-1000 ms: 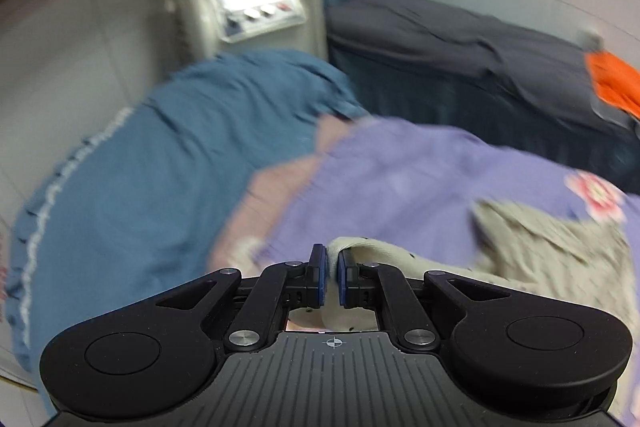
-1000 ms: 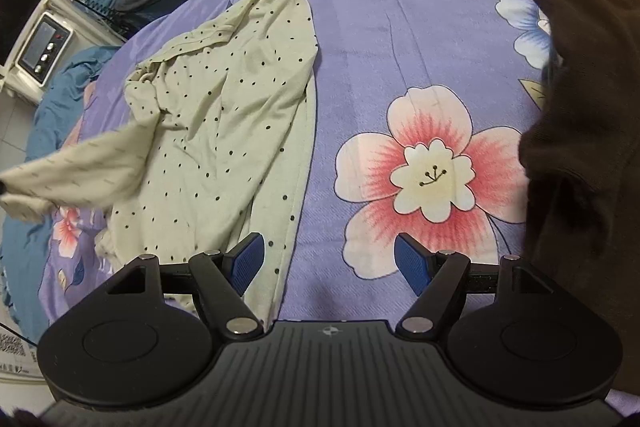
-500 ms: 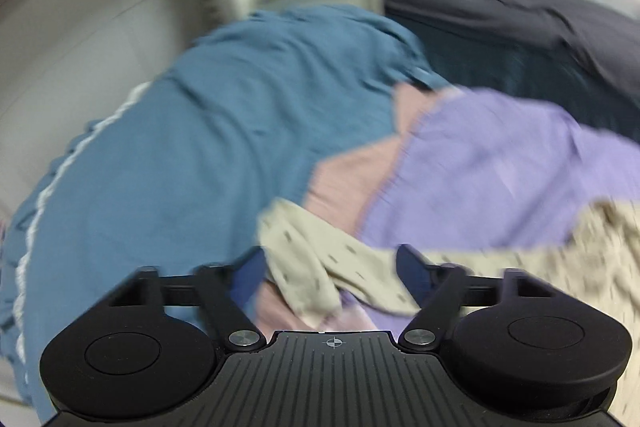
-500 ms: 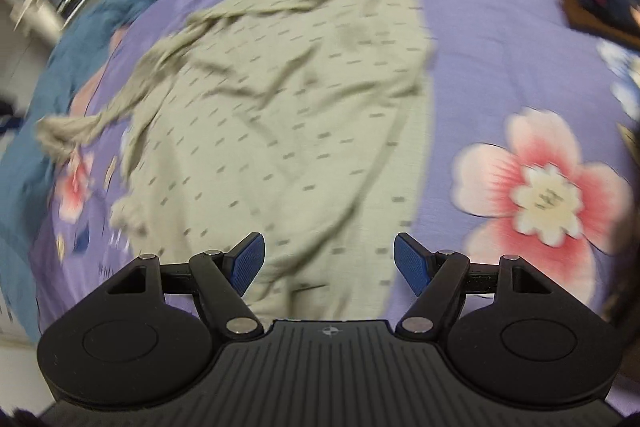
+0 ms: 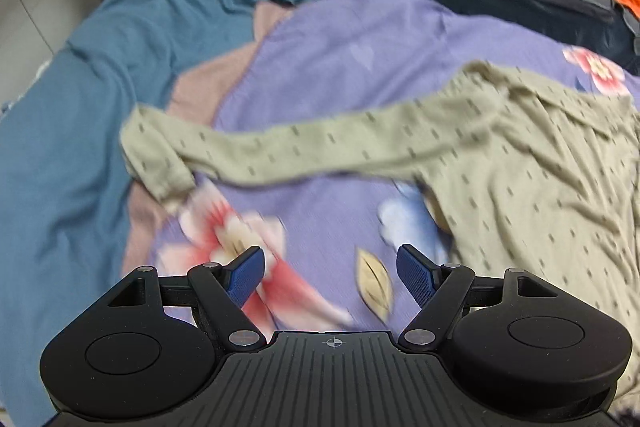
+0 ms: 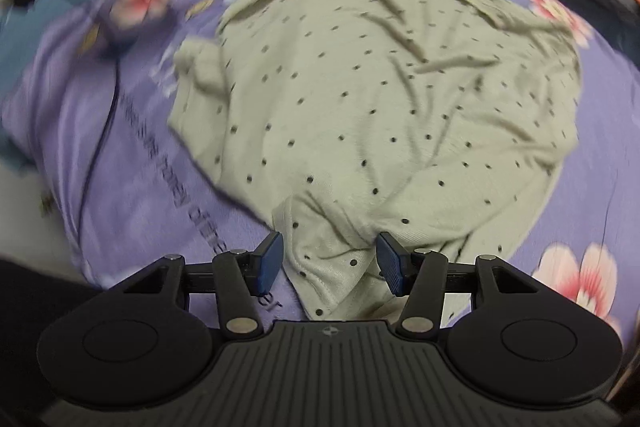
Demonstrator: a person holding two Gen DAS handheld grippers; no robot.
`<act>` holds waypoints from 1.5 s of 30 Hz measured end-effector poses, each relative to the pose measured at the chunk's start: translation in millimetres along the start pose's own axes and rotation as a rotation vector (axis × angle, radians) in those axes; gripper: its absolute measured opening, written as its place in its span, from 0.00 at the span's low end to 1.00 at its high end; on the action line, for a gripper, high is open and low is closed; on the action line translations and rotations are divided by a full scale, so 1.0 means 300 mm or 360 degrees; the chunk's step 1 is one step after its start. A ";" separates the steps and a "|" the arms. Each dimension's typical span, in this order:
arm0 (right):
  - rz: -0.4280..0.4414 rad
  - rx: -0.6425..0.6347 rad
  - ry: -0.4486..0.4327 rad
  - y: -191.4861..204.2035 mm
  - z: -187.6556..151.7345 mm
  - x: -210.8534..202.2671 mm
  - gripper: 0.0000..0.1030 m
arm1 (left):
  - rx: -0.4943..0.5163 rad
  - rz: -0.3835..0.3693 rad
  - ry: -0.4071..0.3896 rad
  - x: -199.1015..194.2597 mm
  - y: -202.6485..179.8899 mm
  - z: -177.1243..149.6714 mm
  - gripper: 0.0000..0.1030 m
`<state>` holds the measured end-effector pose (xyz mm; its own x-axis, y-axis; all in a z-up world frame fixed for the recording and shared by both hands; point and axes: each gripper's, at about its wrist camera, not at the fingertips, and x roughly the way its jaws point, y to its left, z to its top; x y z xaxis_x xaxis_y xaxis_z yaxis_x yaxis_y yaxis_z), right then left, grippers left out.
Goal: Fold small clothes
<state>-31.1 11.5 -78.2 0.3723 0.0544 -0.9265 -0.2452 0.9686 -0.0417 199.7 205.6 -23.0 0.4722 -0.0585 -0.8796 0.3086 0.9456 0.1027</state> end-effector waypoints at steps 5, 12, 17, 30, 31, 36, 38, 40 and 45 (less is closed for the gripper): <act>0.0108 0.0160 -0.0045 -0.066 0.006 -0.028 0.10 | -0.0014 -0.0031 0.0052 -0.040 -0.060 -0.072 1.00; 0.1074 0.2067 -0.0432 -0.604 -0.134 -0.134 0.09 | 0.0031 -0.0041 0.0110 -0.080 -0.164 -0.128 1.00; 0.1441 0.2918 -0.1106 -0.953 -0.321 -0.244 0.09 | 0.0077 -0.0083 0.0118 -0.098 -0.247 -0.149 1.00; 0.0044 0.3230 -0.1408 -1.691 -0.643 -0.393 0.31 | 0.0098 -0.0019 0.0190 -0.086 -0.261 -0.213 1.00; -0.0018 0.3203 -0.1298 -1.691 -0.630 -0.379 0.50 | 0.0089 -0.0009 0.0187 -0.086 -0.250 -0.217 1.00; -0.0001 0.2730 -0.1072 -1.572 -0.530 -0.324 0.53 | 0.0036 0.0042 0.0163 -0.081 -0.177 -0.220 1.00; 0.0033 0.2583 -0.0983 -1.508 -0.469 -0.300 0.53 | 0.0010 0.0064 0.0129 -0.083 -0.140 -0.212 1.00; 0.0052 0.2388 -0.0910 -1.434 -0.407 -0.287 0.53 | 0.0005 0.0096 0.0075 -0.091 -0.101 -0.199 1.00; 0.0064 0.1803 -0.0748 -1.194 -0.254 -0.284 0.61 | 0.0073 0.0181 -0.0048 -0.105 -0.008 -0.168 1.00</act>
<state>-43.1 -358.6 -12.8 0.7264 -0.0555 -0.6850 0.5654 0.6149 0.5497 142.5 221.4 -18.9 0.5309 0.0379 -0.8466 0.2887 0.9311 0.2227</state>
